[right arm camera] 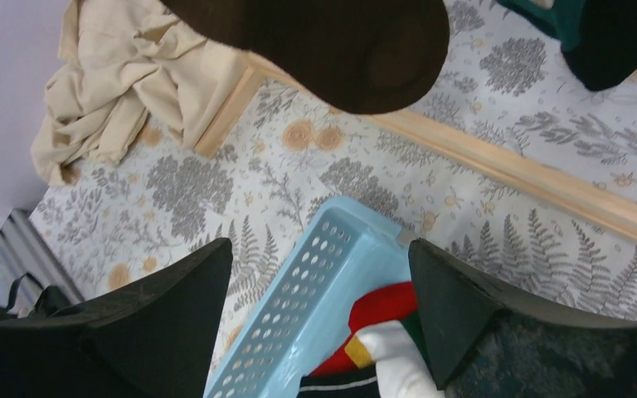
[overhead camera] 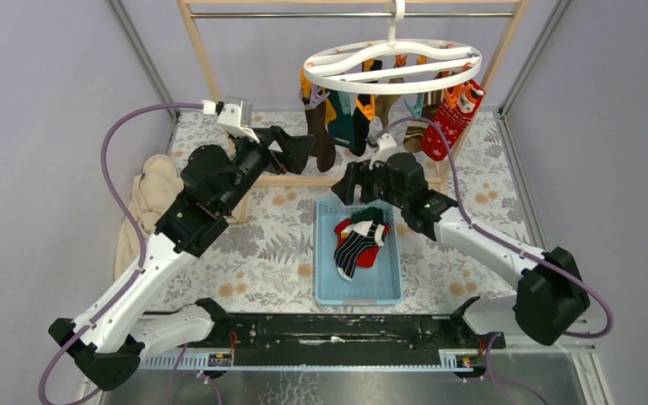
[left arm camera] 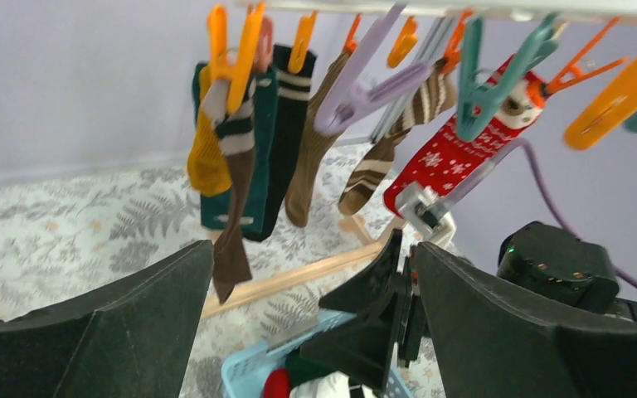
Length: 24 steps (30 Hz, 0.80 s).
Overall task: Remove the socks clipped to the hanger
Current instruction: Place the sock in the bin, then adjust the hanger on the clothesline.
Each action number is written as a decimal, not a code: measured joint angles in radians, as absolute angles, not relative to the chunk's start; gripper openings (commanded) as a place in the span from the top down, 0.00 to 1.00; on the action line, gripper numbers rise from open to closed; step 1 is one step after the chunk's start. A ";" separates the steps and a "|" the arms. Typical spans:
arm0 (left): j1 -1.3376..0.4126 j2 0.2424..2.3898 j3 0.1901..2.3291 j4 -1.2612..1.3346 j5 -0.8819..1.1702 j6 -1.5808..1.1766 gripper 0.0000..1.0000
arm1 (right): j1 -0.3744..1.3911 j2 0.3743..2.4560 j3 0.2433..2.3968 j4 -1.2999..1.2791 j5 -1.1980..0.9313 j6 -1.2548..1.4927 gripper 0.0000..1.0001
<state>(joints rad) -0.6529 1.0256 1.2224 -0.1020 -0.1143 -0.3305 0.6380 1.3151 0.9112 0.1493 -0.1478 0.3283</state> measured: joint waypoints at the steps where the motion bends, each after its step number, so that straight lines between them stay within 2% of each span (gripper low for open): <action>1: -0.653 1.017 1.209 -0.114 -0.126 -0.339 0.01 | 0.645 1.332 0.921 0.162 -0.132 0.327 0.16; 15: -0.653 0.977 1.095 -0.316 -0.302 -0.465 0.01 | 0.719 1.553 1.036 0.353 0.060 0.282 0.14; 24: -0.653 0.954 1.029 -0.390 -0.348 -0.509 0.01 | 0.721 1.673 1.131 0.411 0.095 0.277 0.13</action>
